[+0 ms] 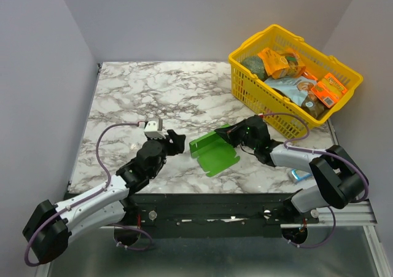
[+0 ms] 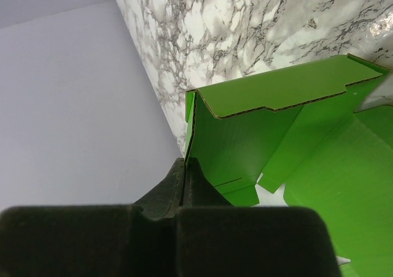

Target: Fold the paper box

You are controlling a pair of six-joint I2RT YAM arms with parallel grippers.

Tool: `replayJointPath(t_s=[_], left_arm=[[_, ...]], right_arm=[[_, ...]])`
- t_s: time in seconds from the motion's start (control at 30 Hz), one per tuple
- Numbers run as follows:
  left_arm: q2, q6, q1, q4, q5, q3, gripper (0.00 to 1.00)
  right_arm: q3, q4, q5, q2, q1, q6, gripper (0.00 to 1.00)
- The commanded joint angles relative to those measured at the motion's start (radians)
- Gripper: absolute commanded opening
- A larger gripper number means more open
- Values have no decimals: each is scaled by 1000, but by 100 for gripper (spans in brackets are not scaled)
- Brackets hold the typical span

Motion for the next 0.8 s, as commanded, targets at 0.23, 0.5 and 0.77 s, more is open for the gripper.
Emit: replayJointPath(t_s=[0.23, 0.5, 0.77], left_arm=[[196, 149, 34, 38, 196, 100, 70], [251, 130, 34, 1, 209, 112, 68], [294, 138, 34, -8, 236, 132, 67]], right_arm=[[-18, 38, -30, 27, -8, 16, 0], [-19, 41, -30, 29, -8, 21, 0], [-18, 44, -38, 43, -8, 25, 0]])
